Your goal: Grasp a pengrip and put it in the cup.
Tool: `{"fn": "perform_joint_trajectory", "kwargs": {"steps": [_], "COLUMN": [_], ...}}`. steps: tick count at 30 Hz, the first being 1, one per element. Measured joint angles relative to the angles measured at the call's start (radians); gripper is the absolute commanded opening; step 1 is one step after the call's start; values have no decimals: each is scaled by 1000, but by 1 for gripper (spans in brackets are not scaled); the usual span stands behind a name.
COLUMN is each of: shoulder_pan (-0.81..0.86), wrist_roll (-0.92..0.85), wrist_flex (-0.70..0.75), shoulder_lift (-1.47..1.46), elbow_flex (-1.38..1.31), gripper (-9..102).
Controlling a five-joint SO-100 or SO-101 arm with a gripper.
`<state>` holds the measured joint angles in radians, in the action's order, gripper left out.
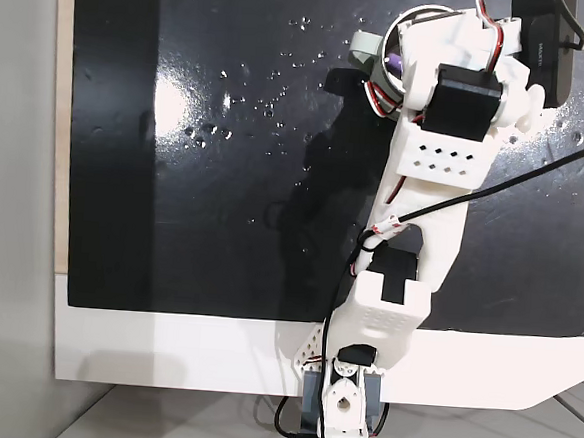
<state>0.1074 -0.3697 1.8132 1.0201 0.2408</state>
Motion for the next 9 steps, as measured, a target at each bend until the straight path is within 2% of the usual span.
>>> {"fn": "perform_joint_trajectory", "kwargs": {"steps": [9], "shoulder_pan": [0], "wrist_roll": [0], "wrist_flex": [0], "shoulder_lift": [-5], "elbow_flex": [-2], "gripper": [36]}}
